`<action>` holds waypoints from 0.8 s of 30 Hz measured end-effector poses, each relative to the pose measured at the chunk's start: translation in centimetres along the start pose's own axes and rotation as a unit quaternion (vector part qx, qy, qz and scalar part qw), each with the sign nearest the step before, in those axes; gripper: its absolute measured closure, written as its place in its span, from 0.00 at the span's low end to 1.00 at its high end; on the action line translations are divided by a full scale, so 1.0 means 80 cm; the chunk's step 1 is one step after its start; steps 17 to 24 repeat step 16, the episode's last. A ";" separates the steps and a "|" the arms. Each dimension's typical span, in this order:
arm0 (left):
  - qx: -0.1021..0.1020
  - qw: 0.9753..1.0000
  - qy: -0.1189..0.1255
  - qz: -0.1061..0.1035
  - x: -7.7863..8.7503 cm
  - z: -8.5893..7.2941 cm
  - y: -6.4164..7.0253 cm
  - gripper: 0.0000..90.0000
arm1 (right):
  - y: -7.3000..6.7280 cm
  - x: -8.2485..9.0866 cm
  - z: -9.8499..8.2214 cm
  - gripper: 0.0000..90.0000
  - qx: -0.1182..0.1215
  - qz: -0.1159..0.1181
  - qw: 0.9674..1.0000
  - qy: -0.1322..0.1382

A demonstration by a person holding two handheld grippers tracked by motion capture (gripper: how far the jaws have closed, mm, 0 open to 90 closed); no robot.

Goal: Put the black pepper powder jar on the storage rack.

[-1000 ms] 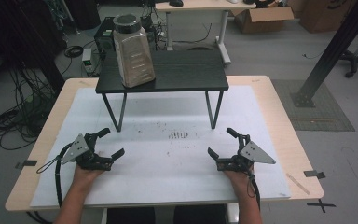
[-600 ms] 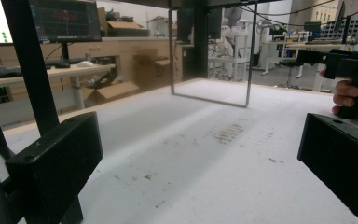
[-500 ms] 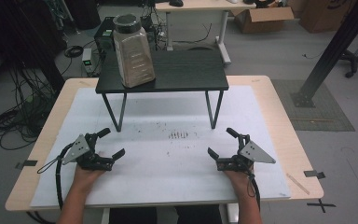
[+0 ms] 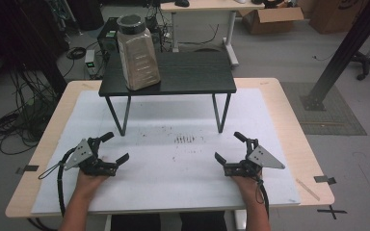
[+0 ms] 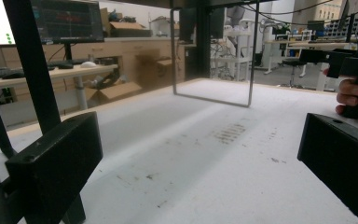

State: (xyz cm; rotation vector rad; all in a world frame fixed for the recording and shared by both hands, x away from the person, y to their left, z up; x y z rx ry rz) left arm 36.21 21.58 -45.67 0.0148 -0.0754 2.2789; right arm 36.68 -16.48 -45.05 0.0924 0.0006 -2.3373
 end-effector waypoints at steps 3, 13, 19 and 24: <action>0.000 1.000 0.000 0.001 0.000 0.000 0.000 0.00 | 0.000 0.000 0.000 0.00 0.000 0.000 1.000 0.001; -0.002 1.000 -0.001 0.000 0.000 0.000 0.000 0.00 | 0.000 0.000 0.000 0.00 0.000 0.001 1.000 0.001; 0.001 1.000 -0.001 -0.001 0.000 0.000 0.000 0.00 | 0.001 0.000 0.000 0.00 -0.003 0.001 1.000 -0.002; 0.001 1.000 -0.001 -0.001 0.000 0.000 0.000 0.00 | 0.001 0.000 0.000 0.00 -0.003 0.001 1.000 -0.002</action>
Point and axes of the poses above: each handheld gripper's, and its own axes: x roughly backward along the jaws, z roughly out of its top, y roughly to its right, the point moved 8 cm from there along -x, roughly forward along the jaws, and after that the axes turned 2 degrees about -x, right-handed, at the moved point
